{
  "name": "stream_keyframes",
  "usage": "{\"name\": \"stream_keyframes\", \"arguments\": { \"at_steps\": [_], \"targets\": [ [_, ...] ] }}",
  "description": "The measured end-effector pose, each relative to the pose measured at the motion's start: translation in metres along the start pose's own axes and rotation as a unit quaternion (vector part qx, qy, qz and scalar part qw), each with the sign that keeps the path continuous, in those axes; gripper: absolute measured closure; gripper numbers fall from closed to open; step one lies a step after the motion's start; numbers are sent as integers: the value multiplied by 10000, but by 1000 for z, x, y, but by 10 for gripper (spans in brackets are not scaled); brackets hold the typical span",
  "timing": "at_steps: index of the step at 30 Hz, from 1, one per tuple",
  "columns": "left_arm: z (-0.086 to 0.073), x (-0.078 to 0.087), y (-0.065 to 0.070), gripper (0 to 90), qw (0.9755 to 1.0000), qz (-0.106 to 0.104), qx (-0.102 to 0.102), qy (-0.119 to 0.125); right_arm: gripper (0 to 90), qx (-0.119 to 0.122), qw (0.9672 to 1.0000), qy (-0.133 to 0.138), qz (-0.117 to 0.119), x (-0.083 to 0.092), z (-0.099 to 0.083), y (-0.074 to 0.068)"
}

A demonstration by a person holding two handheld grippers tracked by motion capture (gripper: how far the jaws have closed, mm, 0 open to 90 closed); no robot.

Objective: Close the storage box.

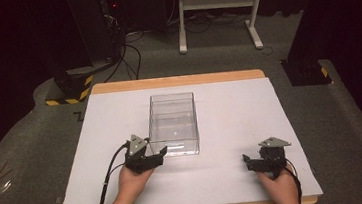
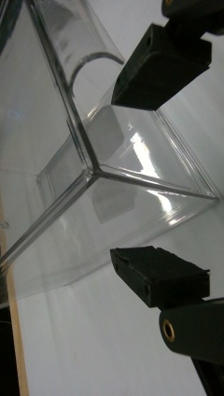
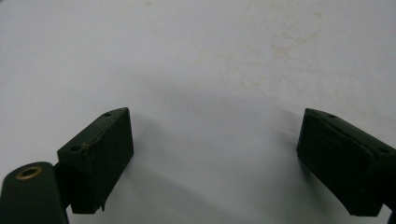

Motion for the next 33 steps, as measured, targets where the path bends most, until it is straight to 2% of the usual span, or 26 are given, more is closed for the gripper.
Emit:
{"name": "stream_keyframes", "arguments": {
  "at_steps": [5,7,8,12,18,25,30,33],
  "targets": [
    [-1,-5,0,248,10000,36,14,-19,107,1,10000,0,-2,0,0,0],
    [-1,-6,-2,275,9999,97,36,-26,107,2,10000,0,-2,0,0,0],
    [-1,-8,-3,281,9998,124,111,-56,107,1,10000,1,-2,0,0,0],
    [-2,-9,-7,309,9996,232,134,-86,107,2,10000,2,-2,0,0,0],
    [-2,-11,-8,319,9995,257,153,-103,108,1,10000,1,-1,0,0,0],
    [-1,-7,-6,318,9996,98,242,-111,108,-1,10000,2,1,0,0,0],
    [-2,4,-9,305,9996,-20,262,-93,107,-1,10000,2,2,0,0,0],
    [-6,9,-11,295,9997,-38,186,-126,108,-1,10000,3,0,0,0,0]
  ]
}}
Point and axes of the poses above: each handheld gripper's, and its own axes: x roughly backward along the jaws, z roughly out of its top, y roughly to its right, the point moved 7 cm from there along -x, roughly forward along the jaws, and after that the axes turned 9 degrees about z, right-handed, at the moved point
